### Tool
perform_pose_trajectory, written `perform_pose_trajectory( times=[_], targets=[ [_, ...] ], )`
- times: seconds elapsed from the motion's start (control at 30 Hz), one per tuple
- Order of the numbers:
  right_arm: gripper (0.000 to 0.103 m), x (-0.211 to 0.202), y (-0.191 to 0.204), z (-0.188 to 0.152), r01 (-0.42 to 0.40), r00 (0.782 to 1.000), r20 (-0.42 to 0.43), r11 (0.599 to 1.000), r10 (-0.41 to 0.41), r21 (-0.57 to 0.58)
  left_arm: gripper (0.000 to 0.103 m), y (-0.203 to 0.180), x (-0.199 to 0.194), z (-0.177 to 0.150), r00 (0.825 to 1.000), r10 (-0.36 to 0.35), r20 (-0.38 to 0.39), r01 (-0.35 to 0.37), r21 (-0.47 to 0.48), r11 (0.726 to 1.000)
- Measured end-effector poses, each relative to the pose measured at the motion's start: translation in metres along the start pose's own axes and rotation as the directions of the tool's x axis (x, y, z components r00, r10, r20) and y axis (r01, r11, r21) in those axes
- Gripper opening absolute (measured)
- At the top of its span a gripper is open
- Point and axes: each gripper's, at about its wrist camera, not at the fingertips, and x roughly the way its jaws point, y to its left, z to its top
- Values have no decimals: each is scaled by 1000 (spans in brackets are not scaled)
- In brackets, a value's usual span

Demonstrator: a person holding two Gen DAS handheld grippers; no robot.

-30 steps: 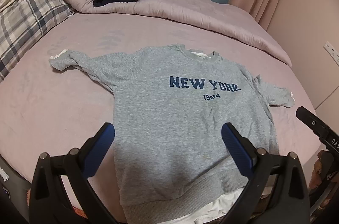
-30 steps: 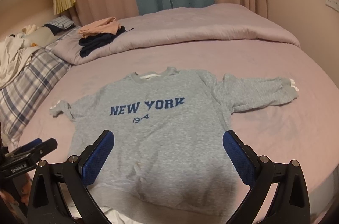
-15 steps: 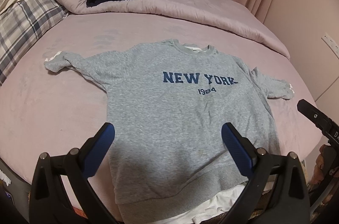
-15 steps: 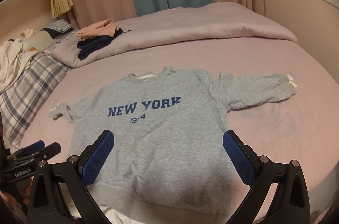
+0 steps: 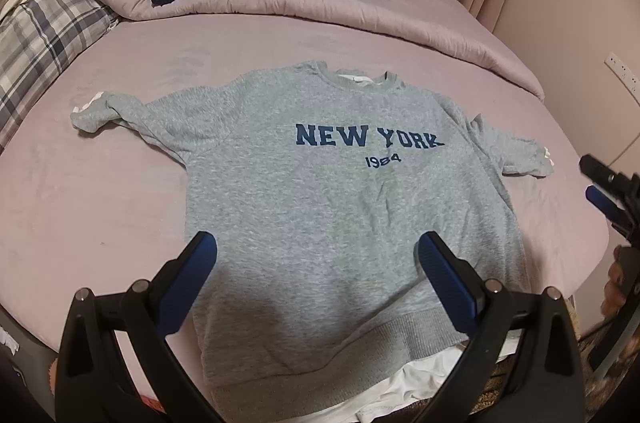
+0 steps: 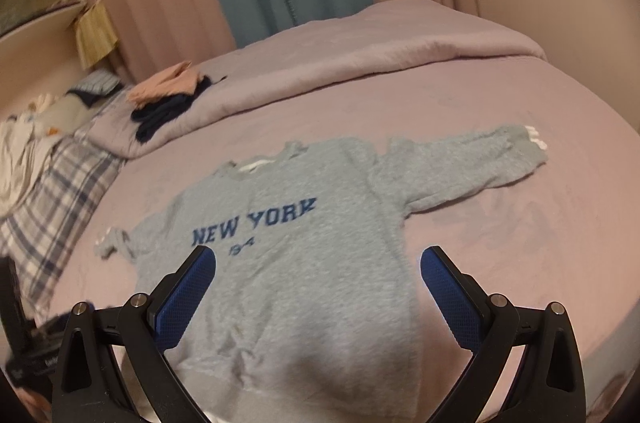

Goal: Fold small clothes
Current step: 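Move the right gripper to the white-trimmed sleeve cuff and grasp it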

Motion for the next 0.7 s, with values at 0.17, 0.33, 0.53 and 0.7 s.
perform_pose_trajectory(
  times=[0.17, 0.33, 0.53, 0.7],
  targets=[
    [102, 5, -37, 13, 9, 1000, -2, 994, -8, 105, 100, 0, 7, 0, 1000, 3, -26, -3, -4, 1000],
    [97, 18, -74, 24, 48, 999, -25, 980, -44, 192, 100, -1, 17, -1, 999, 2, -54, -3, -6, 1000],
    [85, 46, -138, 39, 86, 995, -74, 917, -61, 389, 98, 2, 38, -9, 990, -39, -135, 35, -36, 999],
    [80, 63, -183, 45, 163, 986, -97, 855, -132, 493, 96, 9, 51, -16, 980, -43, -196, 29, -71, 997]
  ],
)
